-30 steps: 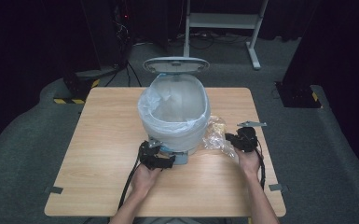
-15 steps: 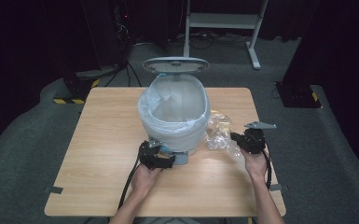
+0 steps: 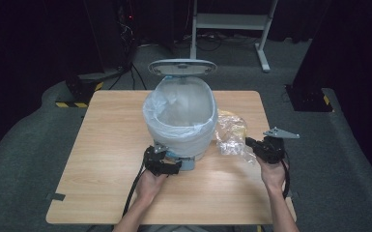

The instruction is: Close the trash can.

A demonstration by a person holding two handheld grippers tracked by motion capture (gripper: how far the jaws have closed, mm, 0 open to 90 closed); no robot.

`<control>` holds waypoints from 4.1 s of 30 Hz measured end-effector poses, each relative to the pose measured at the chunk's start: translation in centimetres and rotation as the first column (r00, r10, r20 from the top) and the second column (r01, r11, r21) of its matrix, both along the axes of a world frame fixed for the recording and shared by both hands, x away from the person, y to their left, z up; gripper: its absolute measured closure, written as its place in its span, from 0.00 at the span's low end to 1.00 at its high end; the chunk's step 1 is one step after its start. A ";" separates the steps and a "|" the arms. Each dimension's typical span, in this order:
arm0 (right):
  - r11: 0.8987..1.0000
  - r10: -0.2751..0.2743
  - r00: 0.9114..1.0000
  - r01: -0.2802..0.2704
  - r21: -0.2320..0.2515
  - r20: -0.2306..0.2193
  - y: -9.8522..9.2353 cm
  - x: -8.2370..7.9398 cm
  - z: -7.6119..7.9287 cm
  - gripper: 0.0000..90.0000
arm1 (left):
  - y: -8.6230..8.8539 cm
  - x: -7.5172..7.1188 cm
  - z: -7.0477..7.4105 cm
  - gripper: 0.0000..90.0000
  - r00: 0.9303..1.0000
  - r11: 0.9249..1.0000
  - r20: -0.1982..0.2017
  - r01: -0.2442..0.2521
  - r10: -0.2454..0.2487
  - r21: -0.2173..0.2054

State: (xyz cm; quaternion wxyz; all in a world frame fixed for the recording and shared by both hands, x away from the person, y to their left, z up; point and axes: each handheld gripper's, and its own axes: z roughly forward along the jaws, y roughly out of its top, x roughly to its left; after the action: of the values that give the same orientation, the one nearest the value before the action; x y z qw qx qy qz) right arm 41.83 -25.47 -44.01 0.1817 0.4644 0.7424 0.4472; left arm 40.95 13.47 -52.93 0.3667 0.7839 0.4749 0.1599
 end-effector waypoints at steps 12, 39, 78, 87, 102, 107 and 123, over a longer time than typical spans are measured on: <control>0.999 0.005 0.999 -0.007 0.052 0.033 -1.2 -1.4 1.1 1.00 | 0.0 0.0 0.0 0.01 1.000 1.000 0.003 0.000 0.000 0.004; 0.996 0.006 0.995 -0.014 0.082 0.103 -2.5 -4.1 4.1 1.00 | 0.0 0.0 0.0 0.01 1.000 1.000 0.003 0.001 -0.001 0.005; 0.978 0.129 0.980 -0.150 0.141 0.151 -1.4 -3.9 10.1 1.00 | 0.0 0.0 0.0 0.01 1.000 1.000 0.002 0.001 -0.001 0.004; 0.976 0.160 0.973 -0.182 0.123 0.168 -0.1 -3.5 11.7 1.00 | 0.0 0.0 0.0 0.01 1.000 1.000 0.002 0.001 -0.001 0.004; 0.969 0.206 0.963 -0.225 0.097 0.175 1.2 -2.6 14.1 1.00 | 0.0 0.0 0.0 0.01 1.000 1.000 0.002 0.001 -0.001 0.004; 0.966 0.227 0.958 -0.244 0.085 0.175 1.9 -2.3 14.7 1.00 | 0.0 0.0 0.0 0.01 1.000 1.000 0.001 0.000 0.000 0.001; 0.950 0.294 0.943 -0.306 0.060 0.153 5.4 -0.4 15.7 1.00 | 0.0 0.0 0.0 0.00 1.000 1.000 0.000 0.003 -0.003 0.005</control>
State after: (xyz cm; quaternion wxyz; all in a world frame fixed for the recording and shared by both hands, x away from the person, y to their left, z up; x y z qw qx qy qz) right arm 41.43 -20.04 -28.32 0.1445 0.3200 0.7703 0.5323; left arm 40.97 13.49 -52.91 0.3651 0.7856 0.4731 0.1605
